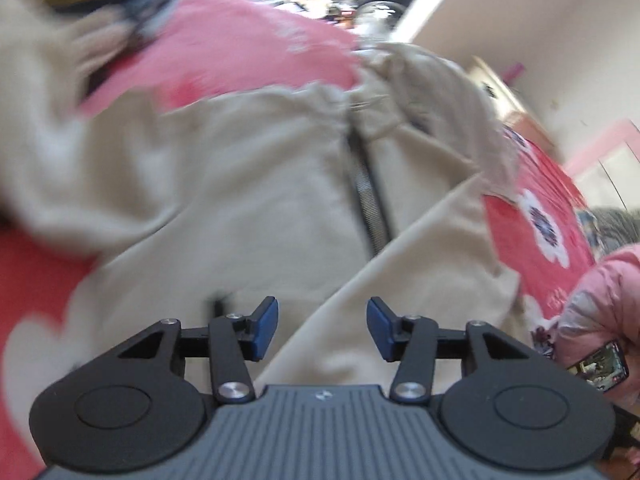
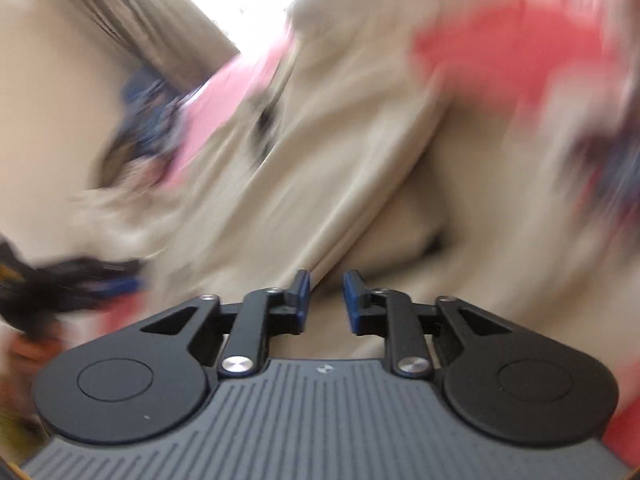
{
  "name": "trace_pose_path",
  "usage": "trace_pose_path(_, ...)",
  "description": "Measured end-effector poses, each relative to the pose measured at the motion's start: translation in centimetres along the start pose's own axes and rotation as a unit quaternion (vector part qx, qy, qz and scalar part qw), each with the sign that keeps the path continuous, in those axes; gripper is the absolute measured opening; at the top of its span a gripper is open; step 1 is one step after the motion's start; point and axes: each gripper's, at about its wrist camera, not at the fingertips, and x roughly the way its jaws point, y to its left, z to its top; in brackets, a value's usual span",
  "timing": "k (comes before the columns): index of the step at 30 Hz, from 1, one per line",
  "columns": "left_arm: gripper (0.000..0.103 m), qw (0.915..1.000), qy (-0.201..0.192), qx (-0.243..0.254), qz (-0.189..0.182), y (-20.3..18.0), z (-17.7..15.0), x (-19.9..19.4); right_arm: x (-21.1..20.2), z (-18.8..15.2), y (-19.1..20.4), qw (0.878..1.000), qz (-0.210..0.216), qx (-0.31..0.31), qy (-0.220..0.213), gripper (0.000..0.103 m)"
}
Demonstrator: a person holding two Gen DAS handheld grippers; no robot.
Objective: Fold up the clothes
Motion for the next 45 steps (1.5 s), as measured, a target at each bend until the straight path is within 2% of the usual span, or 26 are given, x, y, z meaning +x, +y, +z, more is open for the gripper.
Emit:
trace_pose_path(1, 0.057, 0.9995, -0.001, 0.028, -0.015, -2.0, 1.2, 1.6, 0.3, 1.2, 0.2, 0.998, -0.037, -0.047, -0.032, 0.028)
trace_pose_path(2, 0.06, 0.9981, -0.002, 0.055, -0.028, -4.1, 2.5, 3.5, 0.6, 1.9, 0.0, 0.992, -0.073, -0.091, -0.046, 0.031)
trace_pose_path(4, 0.063, 0.9936, 0.005, 0.102, -0.05, -8.0, 4.7, 7.4, 1.4, 3.2, -0.3, 0.971, -0.144, -0.178, -0.072, 0.031)
trace_pose_path(5, 0.063, 0.9904, 0.012, 0.123, -0.06, -10.0, 5.7, 9.4, 1.9, 3.5, -0.7, 0.961, -0.156, -0.212, -0.086, 0.032)
trace_pose_path(7, 0.063, 0.9844, 0.031, 0.153, -0.081, -13.3, 7.7, 13.3, 2.1, 3.7, -2.6, 0.945, -0.162, -0.269, -0.093, 0.033)
trace_pose_path(9, 0.063, 0.9798, 0.054, 0.168, -0.094, -15.7, 9.2, 17.0, 2.6, 3.9, -4.3, 0.934, -0.157, -0.31, -0.08, 0.039)
trace_pose_path(13, 0.063, 0.9735, 0.082, 0.199, -0.078, -19.0, 11.1, 21.7, 5.8, 3.8, -3.5, 0.916, -0.149, -0.369, -0.05, 0.044)
trace_pose_path(16, 0.063, 0.9698, 0.083, 0.221, -0.06, -19.9, 11.8, 23.9, 7.8, 4.1, -2.6, 0.91, -0.146, -0.384, -0.045, 0.044)
trace_pose_path(18, 0.058, 0.9673, 0.089, 0.232, -0.054, -20.2, 12.3, 25.1, 8.8, 4.3, -2.5, 0.91, -0.143, -0.387, -0.048, 0.042)
trace_pose_path(20, 0.048, 0.9662, 0.098, 0.232, -0.057, -20.2, 12.4, 25.9, 9.2, 4.6, -2.7, 0.91, -0.141, -0.386, -0.053, 0.039)
trace_pose_path(21, 0.036, 0.9666, 0.101, 0.229, -0.056, -20.1, 12.3, 26.2, 9.4, 4.6, -2.7, 0.91, -0.141, -0.385, -0.056, 0.037)
trace_pose_path(22, 0.028, 0.9678, 0.1, 0.225, -0.054, -20.0, 12.2, 26.3, 9.6, 4.7, -2.7, 0.911, -0.139, -0.384, -0.059, 0.028)
trace_pose_path(23, 0.017, 0.9709, 0.094, 0.214, -0.05, -19.7, 12.2, 26.4, 9.5, 4.8, -2.7, 0.913, -0.138, -0.378, -0.063, 0.016)
trace_pose_path(26, 0.007, 0.987, 0.07, 0.122, -0.077, -17.3, 12.4, 25.5, 8.7, 5.0, -3.1, 0.933, -0.125, -0.326, -0.089, 0.01)
trace_pose_path(29, 0.006, 0.9923, 0.019, 0.045, -0.114, -14.5, 11.7, 23.5, 7.3, 4.7, -4.0, 0.953, -0.124, -0.249, -0.122, 0.01)
trace_pose_path(31, 0.006, 0.9906, -0.001, -0.01, -0.137, -12.7, 11.2, 22.8, 6.6, 4.3, -5.0, 0.966, -0.116, -0.189, -0.133, 0.009)
trace_pose_path(33, 0.006, 0.9891, -0.01, -0.04, -0.141, -11.6, 10.5, 23.0, 6.5, 3.9, -5.8, 0.972, -0.114, -0.149, -0.141, 0.009)
trace_pose_path(35, 0.006, 0.9877, -0.007, -0.068, -0.14, -10.7, 10.0, 23.8, 6.9, 3.5, -6.6, 0.974, -0.132, -0.116, -0.14, 0.003)
trace_pose_path(38, 0.008, 0.9875, 0.006, -0.077, -0.137, -10.6, 9.9, 25.2, 7.8, 3.7, -8.4, 0.983, -0.124, -0.067, -0.116, 0.003)
trace_pose_path(40, 0.013, 0.9869, 0.015, -0.084, -0.137, -10.9, 10.3, 25.7, 7.5, 3.6, -7.8, 0.98, -0.132, -0.086, -0.121, 0.004)
trace_pose_path(42, 0.026, 0.9853, 0.021, -0.099, -0.138, -11.0, 10.9, 25.8, 7.4, 3.4, -7.3, 0.978, -0.141, -0.1, -0.121, 0.004)
trace_pose_path(45, 0.034, 0.9835, 0.008, -0.112, -0.142, -11.0, 11.7, 24.9, 7.3, 3.1, -8.1, 0.98, -0.147, -0.072, -0.111, 0.007)
